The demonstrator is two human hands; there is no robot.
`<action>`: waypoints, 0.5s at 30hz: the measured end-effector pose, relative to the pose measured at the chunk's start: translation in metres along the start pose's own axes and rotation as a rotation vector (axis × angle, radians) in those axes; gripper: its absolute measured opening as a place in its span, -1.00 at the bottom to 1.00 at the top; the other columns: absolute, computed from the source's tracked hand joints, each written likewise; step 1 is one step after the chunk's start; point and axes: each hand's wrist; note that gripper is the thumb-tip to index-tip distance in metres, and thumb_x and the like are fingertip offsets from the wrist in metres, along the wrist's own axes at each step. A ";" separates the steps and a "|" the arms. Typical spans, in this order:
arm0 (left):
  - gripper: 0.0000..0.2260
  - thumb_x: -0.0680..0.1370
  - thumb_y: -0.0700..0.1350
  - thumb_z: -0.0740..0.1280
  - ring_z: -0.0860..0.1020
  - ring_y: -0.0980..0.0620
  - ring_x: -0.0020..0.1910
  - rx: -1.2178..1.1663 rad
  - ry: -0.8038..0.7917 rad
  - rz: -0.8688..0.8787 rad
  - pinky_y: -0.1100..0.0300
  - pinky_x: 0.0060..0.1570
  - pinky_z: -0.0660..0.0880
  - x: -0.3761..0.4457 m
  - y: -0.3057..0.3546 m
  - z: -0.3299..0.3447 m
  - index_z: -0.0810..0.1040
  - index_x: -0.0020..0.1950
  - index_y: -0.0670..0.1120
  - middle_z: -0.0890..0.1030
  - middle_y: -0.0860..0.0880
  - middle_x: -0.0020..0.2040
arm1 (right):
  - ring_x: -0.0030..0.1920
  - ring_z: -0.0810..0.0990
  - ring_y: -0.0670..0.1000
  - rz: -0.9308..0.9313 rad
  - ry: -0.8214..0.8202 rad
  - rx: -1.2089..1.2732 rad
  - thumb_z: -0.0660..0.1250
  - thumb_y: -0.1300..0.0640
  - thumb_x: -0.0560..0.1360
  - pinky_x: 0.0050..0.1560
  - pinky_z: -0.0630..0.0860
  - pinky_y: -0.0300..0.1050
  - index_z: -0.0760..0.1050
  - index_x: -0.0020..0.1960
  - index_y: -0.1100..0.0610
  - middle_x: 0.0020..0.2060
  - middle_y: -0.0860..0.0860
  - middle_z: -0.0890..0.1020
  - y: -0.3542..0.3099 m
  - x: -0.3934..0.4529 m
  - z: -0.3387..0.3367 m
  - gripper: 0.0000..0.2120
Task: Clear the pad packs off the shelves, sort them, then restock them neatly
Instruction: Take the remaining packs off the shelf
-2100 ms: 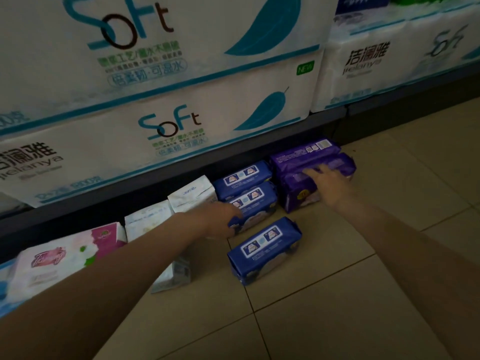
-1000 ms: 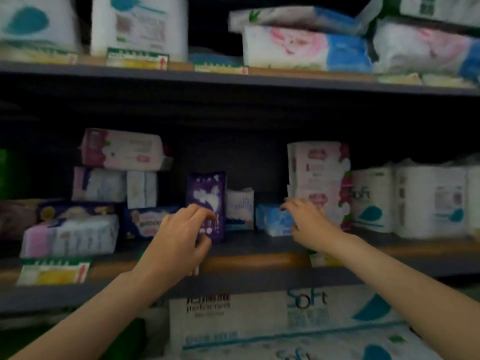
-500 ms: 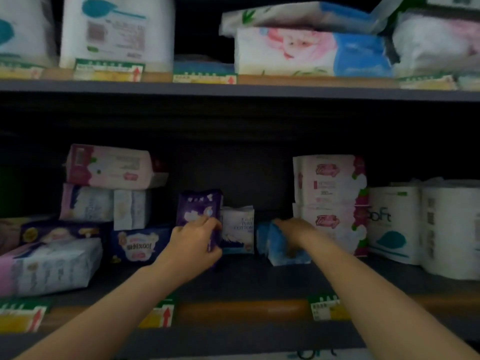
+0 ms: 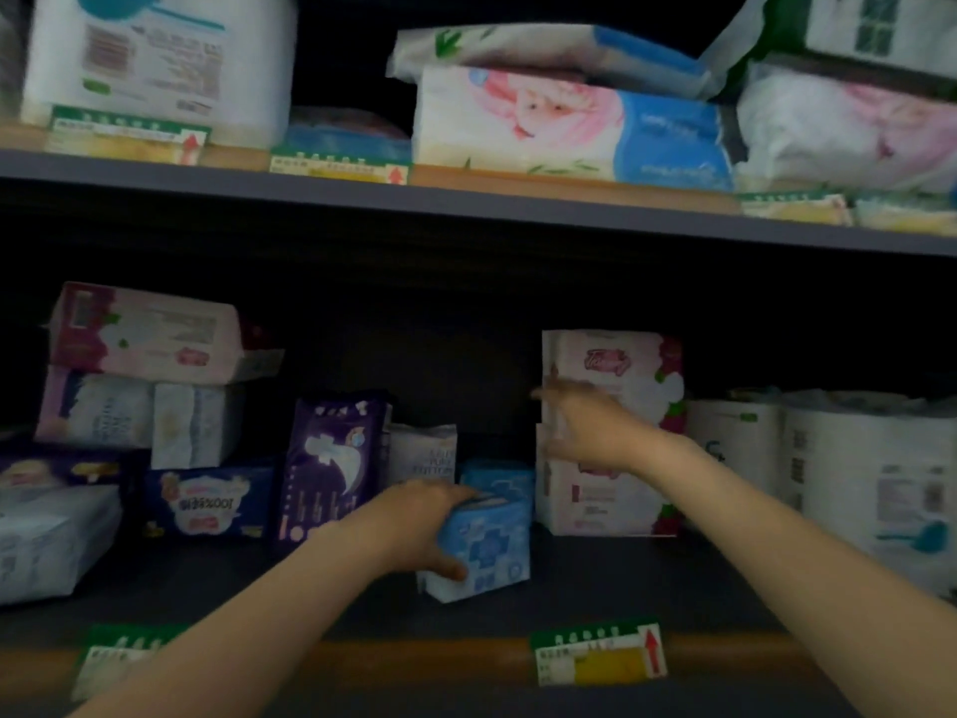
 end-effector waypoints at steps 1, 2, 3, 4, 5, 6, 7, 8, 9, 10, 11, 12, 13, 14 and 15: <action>-0.25 0.42 0.09 0.43 0.34 -0.02 0.35 0.056 -0.012 -0.024 0.10 0.33 0.30 0.006 0.004 -0.001 0.13 0.51 0.07 0.33 -0.02 0.42 | 0.49 0.09 0.08 0.032 0.074 -0.030 0.31 0.09 0.53 0.45 0.11 -0.08 0.02 0.53 0.09 0.53 0.07 0.05 0.008 0.004 -0.005 -0.31; -0.25 0.42 0.09 0.43 0.34 -0.04 0.35 0.106 -0.023 -0.045 0.09 0.32 0.31 0.011 0.009 -0.001 0.13 0.51 0.07 0.33 -0.04 0.42 | 0.51 0.05 0.08 0.062 0.134 -0.054 0.29 0.14 0.53 0.46 0.06 -0.07 -0.04 0.54 0.10 0.54 0.07 -0.01 0.015 0.012 -0.008 -0.29; -0.25 0.42 0.08 0.44 0.34 -0.06 0.35 0.142 -0.031 -0.061 0.08 0.31 0.33 0.016 0.013 0.000 0.13 0.51 0.06 0.32 -0.05 0.42 | 0.51 0.01 0.08 0.087 0.174 -0.080 0.28 0.18 0.53 0.46 0.04 -0.06 -0.10 0.55 0.11 0.54 0.07 -0.05 0.021 0.019 -0.011 -0.26; -0.24 0.42 0.06 0.45 0.35 -0.08 0.34 0.173 -0.033 -0.072 0.07 0.30 0.34 0.019 0.016 0.001 0.13 0.52 0.05 0.33 -0.07 0.41 | 0.52 -0.02 0.07 0.112 0.205 -0.114 0.27 0.22 0.52 0.47 0.02 -0.04 -0.14 0.54 0.11 0.54 0.07 -0.08 0.026 0.028 -0.013 -0.23; -0.24 0.42 0.03 0.45 0.37 -0.09 0.32 0.204 -0.036 -0.079 0.06 0.28 0.36 0.022 0.019 0.002 0.12 0.52 0.04 0.33 -0.08 0.40 | 0.52 -0.04 0.07 0.136 0.225 -0.153 0.28 0.25 0.51 0.48 0.01 -0.02 -0.16 0.54 0.11 0.54 0.07 -0.09 0.032 0.037 -0.012 -0.21; -0.23 0.43 0.01 0.45 0.38 -0.10 0.31 0.234 -0.039 -0.082 0.05 0.27 0.38 0.024 0.021 0.003 0.10 0.52 0.03 0.34 -0.09 0.39 | 0.52 -0.06 0.06 0.159 0.237 -0.180 0.28 0.27 0.50 0.48 -0.01 0.00 -0.18 0.54 0.12 0.54 0.07 -0.09 0.037 0.046 -0.010 -0.19; -0.22 0.43 0.00 0.45 0.38 -0.10 0.31 0.253 -0.041 -0.091 0.05 0.26 0.38 0.025 0.022 0.004 0.08 0.52 0.03 0.34 -0.09 0.38 | 0.52 -0.07 0.06 0.188 0.231 -0.191 0.29 0.28 0.48 0.48 -0.04 0.02 -0.20 0.54 0.12 0.54 0.07 -0.08 0.041 0.054 -0.007 -0.17; -0.22 0.43 0.00 0.45 0.38 -0.10 0.32 0.264 -0.041 -0.101 0.05 0.26 0.39 0.027 0.023 0.004 0.07 0.52 0.03 0.34 -0.08 0.39 | 0.52 -0.07 0.06 0.215 0.214 -0.194 0.30 0.28 0.47 0.48 -0.05 0.04 -0.21 0.54 0.13 0.54 0.08 -0.07 0.044 0.061 -0.004 -0.15; -0.21 0.43 -0.01 0.45 0.38 -0.10 0.31 0.276 -0.045 -0.108 0.06 0.24 0.39 0.027 0.024 0.005 0.06 0.52 0.04 0.34 -0.08 0.39 | 0.52 -0.05 0.07 0.242 0.197 -0.197 0.31 0.27 0.46 0.47 -0.06 0.07 -0.21 0.54 0.14 0.53 0.09 -0.04 0.046 0.066 0.000 -0.13; -0.21 0.43 -0.01 0.45 0.39 -0.10 0.30 0.295 -0.052 -0.110 0.07 0.22 0.40 0.028 0.024 0.005 0.06 0.52 0.03 0.35 -0.09 0.38 | 0.52 -0.02 0.08 0.261 0.191 -0.205 0.34 0.25 0.45 0.47 -0.06 0.10 -0.20 0.54 0.14 0.53 0.10 0.00 0.047 0.068 0.003 -0.11; -0.21 0.44 -0.02 0.44 0.41 -0.11 0.28 0.310 -0.060 -0.110 0.07 0.19 0.41 0.029 0.025 0.006 0.05 0.52 0.03 0.37 -0.10 0.36 | 0.51 0.01 0.09 0.268 0.197 -0.231 0.37 0.21 0.44 0.47 -0.08 0.12 -0.19 0.54 0.13 0.52 0.10 0.04 0.047 0.070 0.004 -0.10; -0.22 0.44 -0.02 0.44 0.41 -0.11 0.27 0.313 -0.066 -0.107 0.07 0.17 0.41 0.030 0.026 0.006 0.04 0.52 0.03 0.38 -0.10 0.35 | 0.50 0.04 0.10 0.260 0.214 -0.270 0.40 0.16 0.42 0.46 -0.11 0.14 -0.17 0.54 0.12 0.50 0.10 0.08 0.047 0.069 0.003 -0.08; -0.22 0.44 -0.03 0.44 0.42 -0.11 0.27 0.299 -0.067 -0.107 0.07 0.17 0.42 0.032 0.026 0.006 0.04 0.52 0.03 0.38 -0.10 0.35 | 0.48 0.07 0.12 0.238 0.238 -0.315 0.42 0.09 0.40 0.46 -0.13 0.16 -0.14 0.53 0.10 0.49 0.11 0.11 0.046 0.067 0.000 -0.06; -0.22 0.44 -0.04 0.44 0.41 -0.10 0.27 0.275 -0.068 -0.112 0.07 0.19 0.42 0.033 0.026 0.005 0.05 0.52 0.04 0.38 -0.10 0.35 | 0.46 0.09 0.14 0.204 0.266 -0.348 0.44 0.02 0.39 0.45 -0.13 0.17 -0.12 0.53 0.08 0.47 0.12 0.13 0.046 0.064 -0.004 -0.05; -0.21 0.44 -0.04 0.45 0.41 -0.10 0.28 0.256 -0.073 -0.120 0.07 0.21 0.42 0.033 0.026 0.005 0.05 0.52 0.05 0.37 -0.09 0.36 | 0.44 0.11 0.17 0.166 0.288 -0.367 0.46 -0.04 0.36 0.45 -0.11 0.16 -0.11 0.53 0.07 0.46 0.13 0.14 0.045 0.061 -0.008 -0.02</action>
Point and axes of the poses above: each hand's wrist, its own x-axis towards the middle knuckle, its own z-axis out of the palm, y = z × x
